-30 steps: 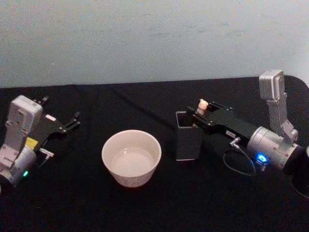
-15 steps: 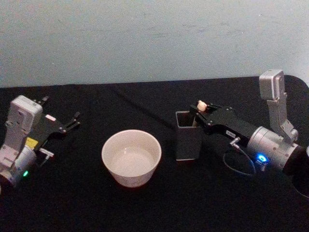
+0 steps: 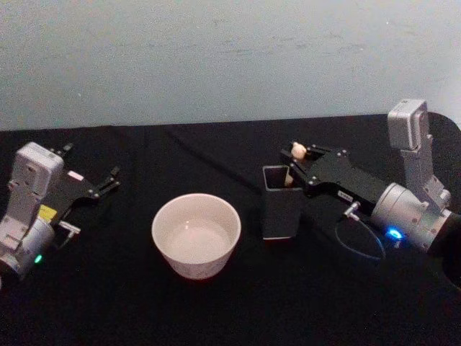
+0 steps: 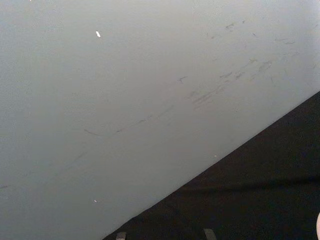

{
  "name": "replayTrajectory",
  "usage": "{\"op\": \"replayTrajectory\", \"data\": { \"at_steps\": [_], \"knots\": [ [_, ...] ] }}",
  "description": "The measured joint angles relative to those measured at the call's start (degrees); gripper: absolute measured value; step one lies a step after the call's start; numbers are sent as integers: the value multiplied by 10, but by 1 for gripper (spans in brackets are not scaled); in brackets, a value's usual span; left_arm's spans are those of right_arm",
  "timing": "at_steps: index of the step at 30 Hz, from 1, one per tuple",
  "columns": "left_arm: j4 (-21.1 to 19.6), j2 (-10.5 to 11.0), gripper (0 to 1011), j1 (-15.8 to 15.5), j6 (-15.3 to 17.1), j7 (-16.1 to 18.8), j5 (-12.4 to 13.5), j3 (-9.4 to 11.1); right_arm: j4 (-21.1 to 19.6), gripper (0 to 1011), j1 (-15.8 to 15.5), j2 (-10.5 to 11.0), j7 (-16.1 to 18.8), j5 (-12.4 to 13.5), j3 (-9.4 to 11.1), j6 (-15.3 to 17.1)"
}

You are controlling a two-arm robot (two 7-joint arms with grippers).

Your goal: Pick up the stirring spoon with one hand, stir inside the cup, then place it back in its original position.

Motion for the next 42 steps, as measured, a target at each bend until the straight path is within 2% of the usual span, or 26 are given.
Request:
{"op": "replayTrajectory", "data": {
  "at_steps": [6, 13, 20, 24, 29, 42],
  "knots": [
    [0, 0, 1001, 0, 0, 0, 0, 0, -40, 211, -8, 14, 5, -23, 7, -19],
    [0, 0, 1001, 0, 0, 0, 0, 0, -62, 211, -11, 19, 7, -38, 18, -39],
    [0, 0, 1001, 0, 0, 0, 0, 0, -76, 211, -7, 10, 10, -40, 32, -64],
    [0, 0, 1001, 0, 0, 0, 0, 0, -78, 211, -2, 2, 15, -38, 33, -72],
    [0, 0, 1001, 0, 0, 0, 0, 0, -70, 211, 10, -12, 27, -36, 20, -79],
    [0, 0, 1001, 0, 0, 0, 0, 0, -16, 211, 37, -58, 55, -36, -40, -77]
  ]
}}
